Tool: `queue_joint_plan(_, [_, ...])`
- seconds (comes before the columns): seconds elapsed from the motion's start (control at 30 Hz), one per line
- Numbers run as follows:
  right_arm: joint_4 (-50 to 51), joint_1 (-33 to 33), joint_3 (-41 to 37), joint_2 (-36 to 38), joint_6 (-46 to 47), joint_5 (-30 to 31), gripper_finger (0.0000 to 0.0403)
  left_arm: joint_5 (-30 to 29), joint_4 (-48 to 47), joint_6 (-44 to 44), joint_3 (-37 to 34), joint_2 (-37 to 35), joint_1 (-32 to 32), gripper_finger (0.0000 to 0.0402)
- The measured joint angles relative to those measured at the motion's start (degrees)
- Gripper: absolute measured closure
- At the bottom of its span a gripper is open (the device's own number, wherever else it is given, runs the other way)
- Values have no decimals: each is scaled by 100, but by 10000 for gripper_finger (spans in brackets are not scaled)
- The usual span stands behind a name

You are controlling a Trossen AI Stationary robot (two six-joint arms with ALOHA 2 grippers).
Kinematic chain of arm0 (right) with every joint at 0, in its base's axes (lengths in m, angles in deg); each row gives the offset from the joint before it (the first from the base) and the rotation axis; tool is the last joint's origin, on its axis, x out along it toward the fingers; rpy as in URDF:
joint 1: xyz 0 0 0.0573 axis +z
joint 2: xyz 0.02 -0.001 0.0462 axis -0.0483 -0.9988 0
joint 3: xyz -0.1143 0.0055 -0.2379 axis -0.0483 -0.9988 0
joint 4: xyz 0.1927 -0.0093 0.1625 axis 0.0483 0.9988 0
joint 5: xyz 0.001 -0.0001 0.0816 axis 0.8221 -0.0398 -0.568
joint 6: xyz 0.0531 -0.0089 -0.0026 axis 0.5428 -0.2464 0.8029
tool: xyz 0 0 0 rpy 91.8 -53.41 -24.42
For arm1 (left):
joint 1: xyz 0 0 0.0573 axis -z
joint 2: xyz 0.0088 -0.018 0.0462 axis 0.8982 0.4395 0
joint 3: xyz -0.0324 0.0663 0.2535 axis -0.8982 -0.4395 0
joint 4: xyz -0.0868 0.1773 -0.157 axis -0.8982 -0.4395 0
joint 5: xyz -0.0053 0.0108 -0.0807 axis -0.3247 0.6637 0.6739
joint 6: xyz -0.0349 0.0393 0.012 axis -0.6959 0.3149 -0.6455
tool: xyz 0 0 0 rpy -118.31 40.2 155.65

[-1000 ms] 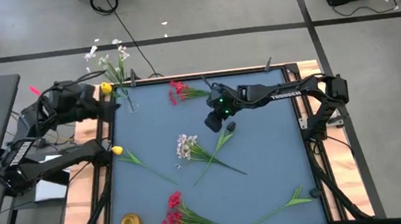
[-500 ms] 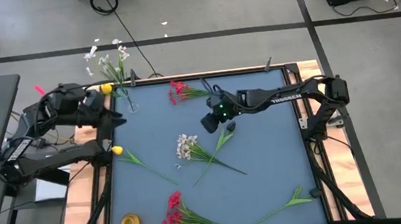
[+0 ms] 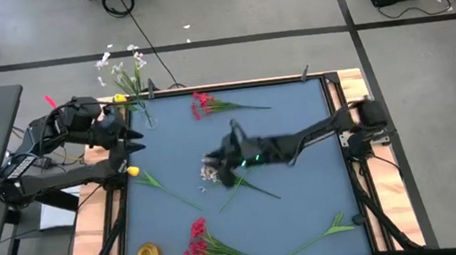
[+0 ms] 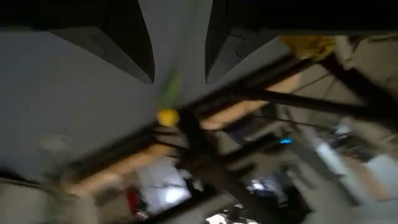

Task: Sort flowers into vase by color
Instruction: Put the yellow flower into the transparent vase

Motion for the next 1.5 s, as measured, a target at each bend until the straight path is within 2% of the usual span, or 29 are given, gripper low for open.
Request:
queue_joint_plan(0.23, [693, 208, 1670, -1523, -466, 121, 253, 55, -47, 462, 0, 3, 222, 198])
queue_joint_plan(0.47, [2093, 218, 3617, -2903, -956, 144, 252, 55, -228, 427, 0, -8, 298, 198])
queue_joint_plan(0.53, [2457, 217, 4019, -3175, -1245, 134, 252, 53, -339, 424, 0, 0, 300, 198])
queue_joint_plan(0.7, [2473, 235, 4745, -3764, -1711, -116, 252, 37, -495, 424, 0, 9, 298, 198])
queue_joint_plan(0.9, [2505, 231, 4813, -4018, -1487, -549, 252, -34, -549, 333, 0, 5, 298, 198])
queue_joint_plan(1.0, [2335, 192, 4811, -4223, -1649, -984, 252, -449, -502, 304, 0, 8, 298, 198])
queue_joint_plan(1.17, [3036, 139, 4806, -4190, -1824, -740, 252, -856, -362, 320, 0, 67, 298, 198])
queue_joint_plan(1.3, [3313, 72, 4818, -4175, -1863, -980, 259, -881, -283, 435, 0, 169, 298, 198])
queue_joint_plan(1.4, [3628, 73, 4830, -4144, -1717, -912, 294, -893, -260, 457, 0, 264, 298, 198])
queue_joint_plan(1.5, [3665, 67, 4828, -4144, -1683, -1027, 360, -916, -246, 428, 0, 391, 298, 198])
